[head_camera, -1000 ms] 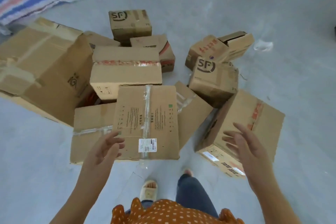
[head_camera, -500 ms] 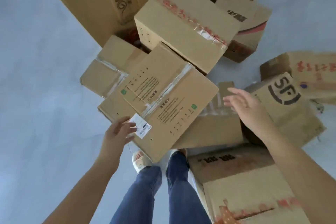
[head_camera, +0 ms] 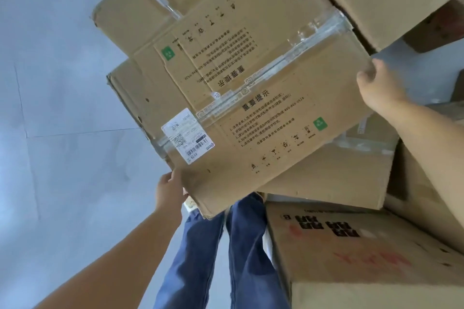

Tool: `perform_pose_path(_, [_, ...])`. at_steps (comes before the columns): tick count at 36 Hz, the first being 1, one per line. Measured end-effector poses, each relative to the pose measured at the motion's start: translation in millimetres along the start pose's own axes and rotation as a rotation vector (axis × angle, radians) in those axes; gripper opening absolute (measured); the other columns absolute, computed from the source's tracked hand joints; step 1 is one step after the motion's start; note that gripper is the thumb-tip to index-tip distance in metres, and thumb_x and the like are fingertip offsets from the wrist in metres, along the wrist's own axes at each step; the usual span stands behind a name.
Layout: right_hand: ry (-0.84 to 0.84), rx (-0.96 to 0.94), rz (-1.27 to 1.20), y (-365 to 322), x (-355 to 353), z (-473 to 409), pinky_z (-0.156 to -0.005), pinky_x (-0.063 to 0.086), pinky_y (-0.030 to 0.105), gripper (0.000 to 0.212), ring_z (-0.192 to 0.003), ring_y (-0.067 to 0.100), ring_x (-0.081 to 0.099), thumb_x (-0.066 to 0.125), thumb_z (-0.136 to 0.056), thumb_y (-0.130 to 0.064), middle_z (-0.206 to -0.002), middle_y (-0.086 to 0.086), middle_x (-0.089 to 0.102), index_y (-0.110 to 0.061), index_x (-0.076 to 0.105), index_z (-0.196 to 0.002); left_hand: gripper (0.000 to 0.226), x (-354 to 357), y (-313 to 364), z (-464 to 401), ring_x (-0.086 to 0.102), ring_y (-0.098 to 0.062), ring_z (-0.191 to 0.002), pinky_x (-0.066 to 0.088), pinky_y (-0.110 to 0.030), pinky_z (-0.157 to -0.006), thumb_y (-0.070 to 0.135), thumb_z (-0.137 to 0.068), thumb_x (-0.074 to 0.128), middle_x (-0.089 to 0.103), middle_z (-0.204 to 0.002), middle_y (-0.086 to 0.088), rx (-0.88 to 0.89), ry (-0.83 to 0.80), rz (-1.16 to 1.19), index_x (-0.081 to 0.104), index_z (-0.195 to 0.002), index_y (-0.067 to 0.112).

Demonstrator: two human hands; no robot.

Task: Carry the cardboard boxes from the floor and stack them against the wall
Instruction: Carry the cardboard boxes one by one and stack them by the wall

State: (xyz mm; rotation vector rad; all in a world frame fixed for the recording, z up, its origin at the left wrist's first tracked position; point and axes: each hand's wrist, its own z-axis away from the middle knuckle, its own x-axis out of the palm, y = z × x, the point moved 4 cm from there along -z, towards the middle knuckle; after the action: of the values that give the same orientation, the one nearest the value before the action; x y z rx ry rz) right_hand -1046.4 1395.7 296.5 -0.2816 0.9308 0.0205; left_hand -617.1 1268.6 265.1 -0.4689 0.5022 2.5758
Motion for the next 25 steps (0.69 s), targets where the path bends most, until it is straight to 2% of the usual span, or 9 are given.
perform_pose_path(3, [0.083,-0.003,0.024,1,1,-8,-0.101,0.036,0.045,0.046,-0.127,0.038,0.043,0.037,-0.102,-0.031,-0.141,0.020,0.044,-0.004,0.040,-0.139,0.023,6,-14,0,0.056,-0.020,-0.087,0.048,-0.036,-0.078,0.033,-0.098,0.042,0.058,-0.096,-0.002,-0.054,-0.053,0.034,0.055,-0.101,0.015])
perform_pose_path(7, [0.077,0.020,-0.018,3,1,-5,-0.082,0.042,0.040,0.042,-0.108,0.040,0.055,0.042,-0.098,-0.035,-0.112,0.022,0.059,-0.001,0.056,-0.117,0.026,11,-22,8,0.057,-0.016,-0.092,0.043,-0.034,-0.081,0.039,-0.099,0.040,0.057,-0.104,0.005,-0.122,-0.046,0.108,0.048,-0.120,0.025])
perform_pose_path(8, [0.061,0.029,-0.008,6,2,0,-0.081,0.042,0.041,0.043,-0.106,0.041,0.056,0.043,-0.097,-0.037,-0.108,0.022,0.059,-0.001,0.056,-0.115,0.029,8,-20,10,0.056,-0.017,-0.094,0.042,-0.033,-0.081,0.037,-0.098,0.040,0.056,-0.107,0.004,-0.107,-0.020,0.096,0.046,-0.123,0.023])
perform_pose_path(11, [0.040,0.024,0.005,12,1,24,-0.086,0.042,0.044,0.040,-0.105,0.040,0.055,0.047,-0.096,-0.037,-0.112,0.023,0.059,-0.002,0.054,-0.114,0.035,-10,-9,11,0.049,-0.026,-0.098,0.043,-0.037,-0.085,0.027,-0.096,0.041,0.051,-0.111,-0.004,-0.048,0.106,-0.004,0.041,-0.129,0.016])
perform_pose_path(13, [0.044,-0.016,-0.003,13,0,44,-0.083,0.040,0.042,0.038,-0.105,0.038,0.054,0.048,-0.096,-0.036,-0.111,0.021,0.059,-0.002,0.054,-0.112,0.029,-28,-1,11,0.048,-0.029,-0.095,0.044,-0.043,-0.090,0.025,-0.093,0.042,0.050,-0.107,-0.008,-0.021,0.208,-0.070,0.042,-0.120,0.012])
perform_pose_path(16, [0.045,-0.057,-0.054,9,-5,78,-0.078,0.036,0.038,0.034,-0.093,0.028,0.051,0.046,-0.098,-0.036,-0.100,0.011,0.055,-0.005,0.053,-0.109,0.024,-59,14,12,0.054,-0.035,-0.106,0.044,-0.046,-0.092,0.027,-0.092,0.043,0.055,-0.116,-0.016,0.042,0.313,-0.097,0.045,-0.109,0.011])
perform_pose_path(19, [0.075,-0.103,-0.112,-2,-11,109,-0.077,0.038,0.038,0.031,-0.089,0.025,0.049,0.043,-0.099,-0.036,-0.095,0.009,0.053,-0.007,0.052,-0.105,0.031,-89,31,17,0.053,-0.035,-0.109,0.044,-0.047,-0.094,0.028,-0.093,0.041,0.056,-0.118,-0.014,0.108,0.345,-0.125,0.047,-0.118,0.011])
perform_pose_path(23, [0.127,-0.139,-0.194,-28,-29,138,-0.075,0.035,0.035,0.029,-0.086,0.025,0.048,0.040,-0.101,-0.034,-0.092,0.010,0.052,-0.007,0.050,-0.103,0.033,-117,55,34,0.050,-0.031,-0.098,0.040,-0.039,-0.081,0.021,-0.095,0.037,0.054,-0.110,-0.010,0.192,0.311,-0.086,0.044,-0.126,0.013])
perform_pose_path(25, [0.117,-0.150,-0.208,-42,-42,149,-0.074,0.033,0.035,0.028,-0.084,0.026,0.047,0.038,-0.101,-0.033,-0.088,0.009,0.052,-0.007,0.049,-0.100,0.036,-130,61,45,0.052,-0.031,-0.098,0.041,-0.039,-0.082,0.019,-0.094,0.036,0.056,-0.108,-0.011,0.199,0.315,-0.098,0.044,-0.128,0.013])
